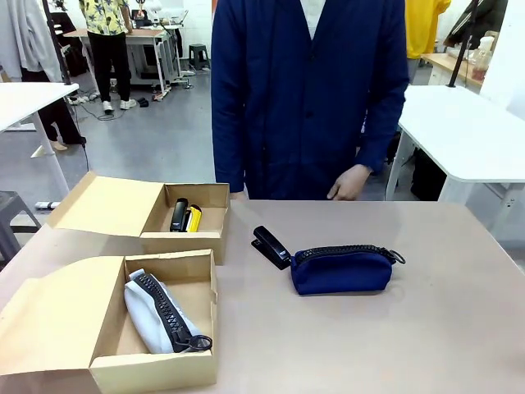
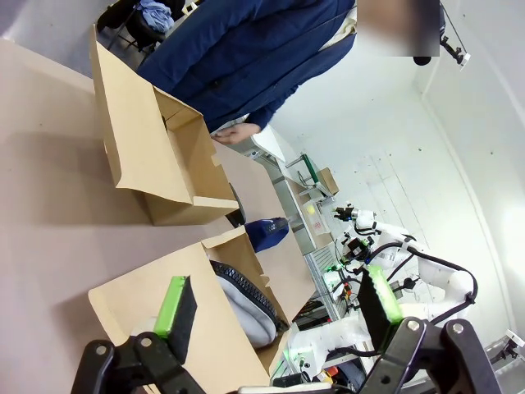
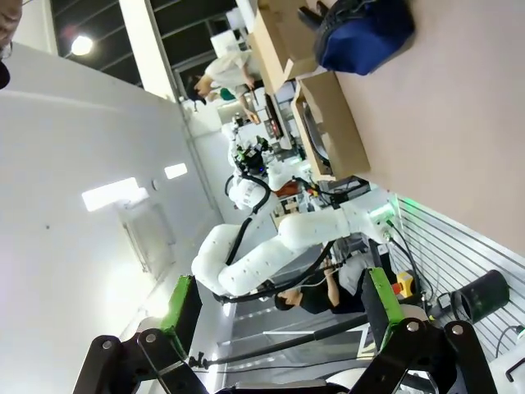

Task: Place items inside the box.
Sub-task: Pick up a Pencil pouch or Stapler and place it inside the Mailer Box closest to the robot.

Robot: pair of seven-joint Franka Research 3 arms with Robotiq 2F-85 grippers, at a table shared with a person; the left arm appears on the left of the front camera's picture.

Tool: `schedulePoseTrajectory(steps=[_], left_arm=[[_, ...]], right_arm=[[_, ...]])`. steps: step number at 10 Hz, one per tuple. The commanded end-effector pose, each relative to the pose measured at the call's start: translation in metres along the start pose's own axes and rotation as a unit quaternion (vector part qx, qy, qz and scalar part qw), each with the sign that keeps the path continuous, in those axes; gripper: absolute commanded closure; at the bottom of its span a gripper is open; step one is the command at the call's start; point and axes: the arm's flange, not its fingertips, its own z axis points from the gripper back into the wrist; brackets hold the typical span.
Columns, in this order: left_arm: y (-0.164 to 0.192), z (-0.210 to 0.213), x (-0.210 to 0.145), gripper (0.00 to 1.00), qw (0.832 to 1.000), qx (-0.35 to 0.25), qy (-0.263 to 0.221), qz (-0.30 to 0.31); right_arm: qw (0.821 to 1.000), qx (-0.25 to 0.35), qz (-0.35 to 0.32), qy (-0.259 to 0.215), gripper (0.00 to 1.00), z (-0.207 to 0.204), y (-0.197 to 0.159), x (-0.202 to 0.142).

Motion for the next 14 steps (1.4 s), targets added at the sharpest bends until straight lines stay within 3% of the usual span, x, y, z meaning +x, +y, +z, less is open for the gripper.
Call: schedulePoseTrajectory(steps=[1,2,4,5,7,9,11,14], left_arm=[[-0.001,-0.002,0.000,0.00,1.000,-0.009,-0.008,-0.010],[-0.001,-0.002,0.000,0.00,1.000,-0.009,-0.008,-0.010],[-0.001,-0.002,0.000,0.00,1.000,-0.009,-0.008,-0.010],[-0.001,-0.002,0.000,0.00,1.000,-0.009,-0.008,-0.010],[-0.001,-0.002,0.000,0.00,1.000,-0.009,-0.008,-0.010],[-0.001,-0.002,0.000,0.00,1.000,-0.009,-0.008,-0.010],[-0.001,-0.002,0.000,0.00,1.000,-0.009,-0.008,-0.010],[-0.001,-0.002,0.000,0.00,1.000,-0.009,-0.008,-0.010]], right_arm=[[0.996,-0.062,0.065,0.007,0.00,-0.027,0.029,0.005],[0.978,-0.153,0.132,0.053,0.00,-0.077,0.065,0.023],[0.963,-0.218,0.142,0.076,0.00,-0.121,0.089,0.041],[0.969,-0.202,0.129,0.052,0.00,-0.101,0.080,0.040],[0.981,-0.118,0.122,-0.095,0.00,-0.016,0.045,0.003],[0.964,-0.074,0.175,-0.185,0.00,0.021,0.027,-0.041],[0.960,-0.081,0.192,-0.186,0.00,0.010,0.026,-0.036],[0.963,-0.134,0.194,-0.134,0.00,-0.044,0.058,-0.006]])
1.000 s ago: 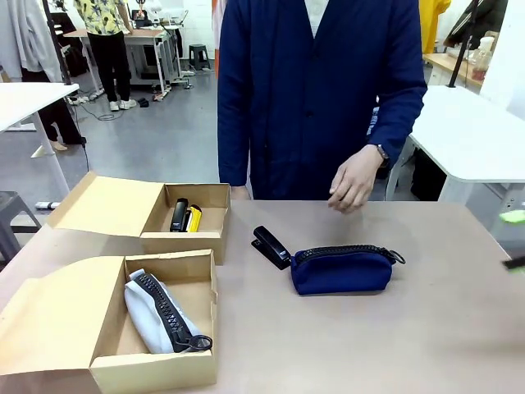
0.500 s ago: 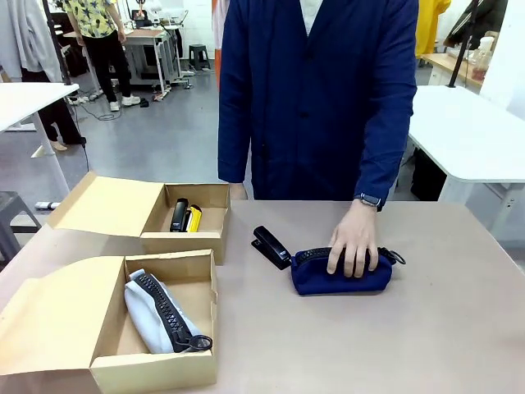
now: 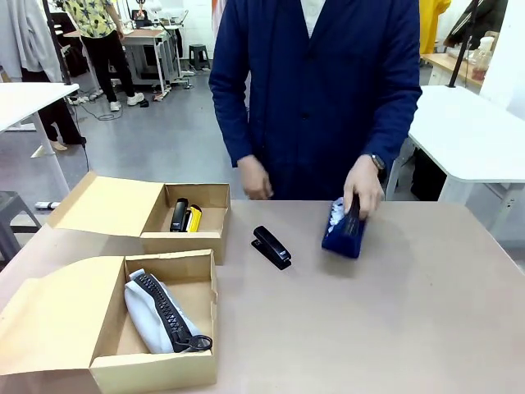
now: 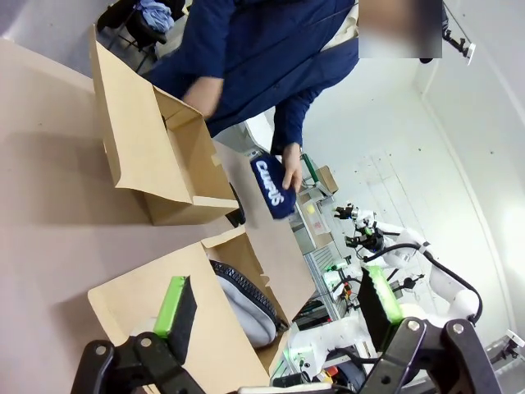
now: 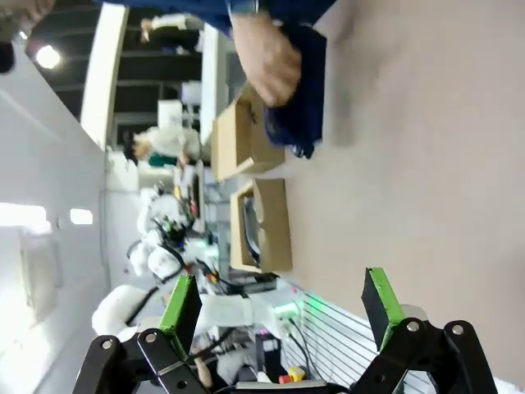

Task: Place items inside the box.
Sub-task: Pick up a Pencil pouch or Stapler and place it inside the Mailer Box closest to the robot.

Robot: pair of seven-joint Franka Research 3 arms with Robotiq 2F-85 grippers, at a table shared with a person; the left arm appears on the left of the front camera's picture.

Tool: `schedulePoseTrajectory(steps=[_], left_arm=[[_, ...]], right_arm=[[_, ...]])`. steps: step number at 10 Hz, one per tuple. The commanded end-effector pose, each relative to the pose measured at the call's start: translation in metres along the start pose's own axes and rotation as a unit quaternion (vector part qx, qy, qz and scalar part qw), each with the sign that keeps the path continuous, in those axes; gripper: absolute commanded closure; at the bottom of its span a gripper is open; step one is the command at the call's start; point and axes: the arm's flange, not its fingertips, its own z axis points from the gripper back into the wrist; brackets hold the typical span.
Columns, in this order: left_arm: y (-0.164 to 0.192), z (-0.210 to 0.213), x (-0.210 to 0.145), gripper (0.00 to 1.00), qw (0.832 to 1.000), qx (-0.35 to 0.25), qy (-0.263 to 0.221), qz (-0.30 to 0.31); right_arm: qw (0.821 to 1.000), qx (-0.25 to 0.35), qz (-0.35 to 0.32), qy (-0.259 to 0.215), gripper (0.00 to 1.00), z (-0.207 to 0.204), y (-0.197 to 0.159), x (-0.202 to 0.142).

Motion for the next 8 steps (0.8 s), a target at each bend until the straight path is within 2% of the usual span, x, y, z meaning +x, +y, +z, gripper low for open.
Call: schedulePoseTrajectory(steps=[1,5,8], left_arm=[[-0.001,-0.001,0.000,0.00,1.000,-0.009,-0.008,-0.010],[-0.001,-0.001,0.000,0.00,1.000,-0.009,-0.008,-0.010],[-0.001,-0.001,0.000,0.00,1.000,-0.009,-0.008,-0.010]], right_arm=[[0.998,-0.040,0.036,0.038,0.00,-0.080,0.034,-0.023],[0.982,-0.101,0.085,0.136,0.00,-0.182,0.073,-0.026],[0.978,-0.108,0.077,0.162,0.00,-0.200,0.076,-0.026]])
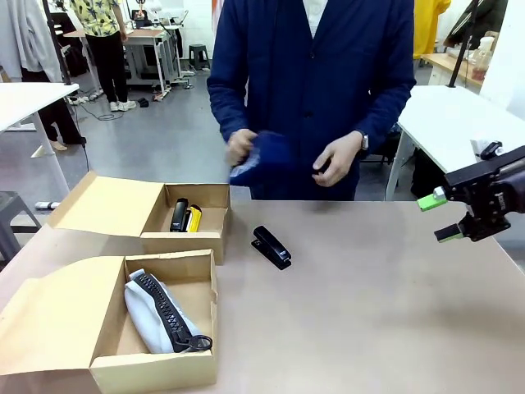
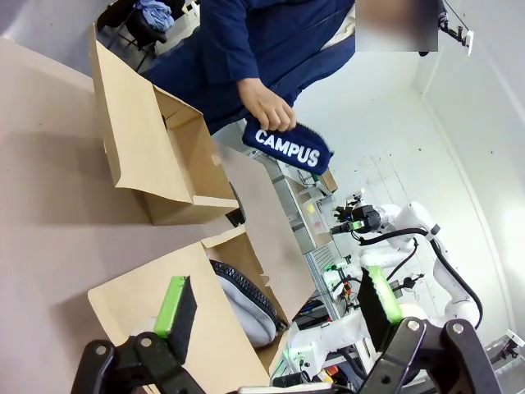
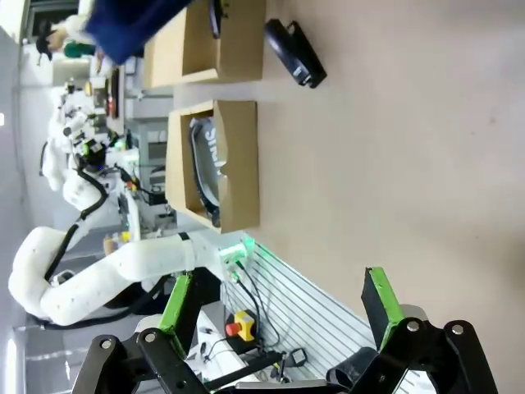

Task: Place items inside the box.
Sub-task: Pick up a Pencil pouch or Stapler and place it inside the Mailer Box closest to the robot.

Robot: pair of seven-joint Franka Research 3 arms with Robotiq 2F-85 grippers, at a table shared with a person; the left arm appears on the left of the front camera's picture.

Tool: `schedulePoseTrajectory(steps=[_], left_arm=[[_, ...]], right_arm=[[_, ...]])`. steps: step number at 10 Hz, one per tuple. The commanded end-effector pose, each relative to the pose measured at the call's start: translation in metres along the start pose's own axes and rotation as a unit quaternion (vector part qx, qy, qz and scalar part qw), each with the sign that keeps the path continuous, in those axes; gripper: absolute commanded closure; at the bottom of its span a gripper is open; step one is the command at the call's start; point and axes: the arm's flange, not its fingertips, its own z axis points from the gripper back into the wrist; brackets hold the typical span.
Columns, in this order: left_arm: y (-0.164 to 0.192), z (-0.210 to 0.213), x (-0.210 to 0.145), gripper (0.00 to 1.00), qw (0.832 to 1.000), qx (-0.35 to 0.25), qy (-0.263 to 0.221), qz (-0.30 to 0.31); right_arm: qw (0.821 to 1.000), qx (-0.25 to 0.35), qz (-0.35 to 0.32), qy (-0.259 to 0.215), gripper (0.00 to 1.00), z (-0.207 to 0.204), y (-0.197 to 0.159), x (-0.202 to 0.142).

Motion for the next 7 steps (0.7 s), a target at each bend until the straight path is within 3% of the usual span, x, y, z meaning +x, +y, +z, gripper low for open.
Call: schedulePoseTrajectory(steps=[1,3,5,6,7], left_arm=[[-0.001,-0.001,0.000,0.00,1.000,-0.009,-0.009,-0.011],[-0.001,-0.001,0.000,0.00,1.000,-0.009,-0.009,-0.011],[-0.001,-0.001,0.000,0.00,1.000,-0.009,-0.009,-0.011],[-0.001,-0.001,0.000,0.00,1.000,-0.009,-0.009,-0.011],[-0.001,-0.001,0.000,0.00,1.000,-0.009,-0.009,-0.011]], right_arm=[[1.000,-0.013,-0.009,-0.006,0.00,-0.020,-0.003,-0.022],[0.999,-0.026,0.018,-0.003,0.00,-0.056,0.022,-0.018],[0.992,-0.066,0.102,0.044,0.00,-0.138,0.066,-0.016],[0.979,-0.123,0.154,0.058,0.00,-0.193,0.081,-0.019],[0.963,-0.168,0.211,0.023,0.00,-0.228,0.086,-0.027]])
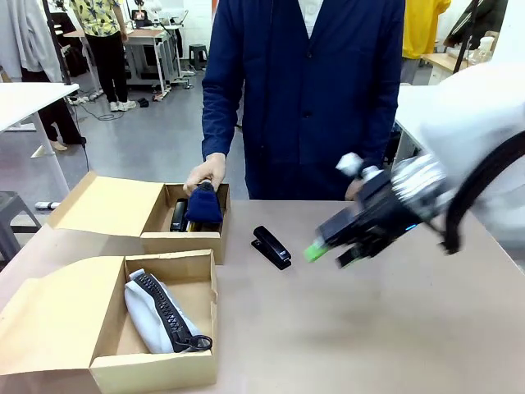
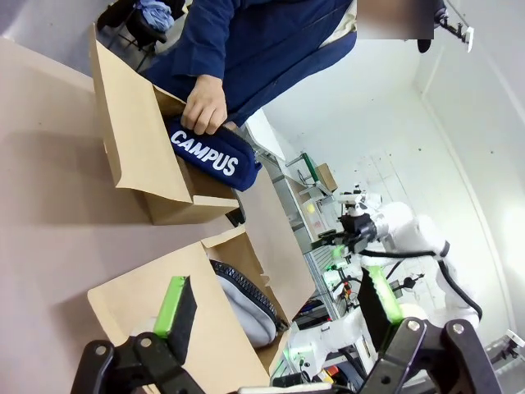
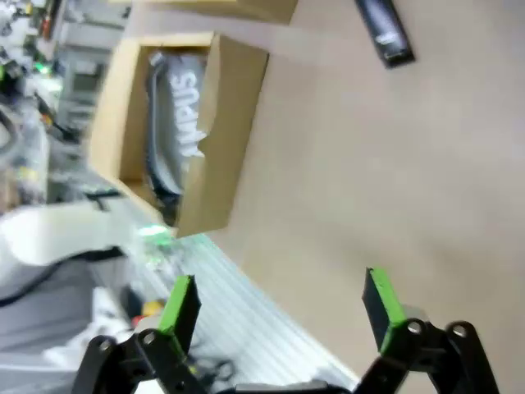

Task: Place items inside the box.
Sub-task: Pick up a Pencil pouch or Stapler and place it inside the Mailer Box closest to the robot.

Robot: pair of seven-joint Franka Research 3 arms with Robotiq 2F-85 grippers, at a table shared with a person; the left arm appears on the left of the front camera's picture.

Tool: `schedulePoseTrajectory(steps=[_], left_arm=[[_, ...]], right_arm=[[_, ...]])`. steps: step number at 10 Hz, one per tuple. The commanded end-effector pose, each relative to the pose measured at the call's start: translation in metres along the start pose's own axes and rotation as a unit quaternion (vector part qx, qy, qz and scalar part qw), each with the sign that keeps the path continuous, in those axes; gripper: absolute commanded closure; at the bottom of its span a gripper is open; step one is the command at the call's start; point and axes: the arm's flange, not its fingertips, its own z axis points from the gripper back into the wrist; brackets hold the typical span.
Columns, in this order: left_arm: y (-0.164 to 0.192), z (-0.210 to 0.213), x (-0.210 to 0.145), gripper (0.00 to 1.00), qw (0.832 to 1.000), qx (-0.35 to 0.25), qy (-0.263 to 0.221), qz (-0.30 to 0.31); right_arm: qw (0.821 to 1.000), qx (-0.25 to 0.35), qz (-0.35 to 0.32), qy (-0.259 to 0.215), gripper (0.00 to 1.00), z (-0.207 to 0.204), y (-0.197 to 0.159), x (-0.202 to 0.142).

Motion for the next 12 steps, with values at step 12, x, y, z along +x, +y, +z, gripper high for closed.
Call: schedulePoseTrajectory(steps=[12], left_arm=[[-0.001,0.000,0.000,0.00,1.000,-0.009,-0.010,-0.011]], right_arm=[[0.981,-0.165,0.076,-0.065,0.00,-0.067,0.009,0.084]])
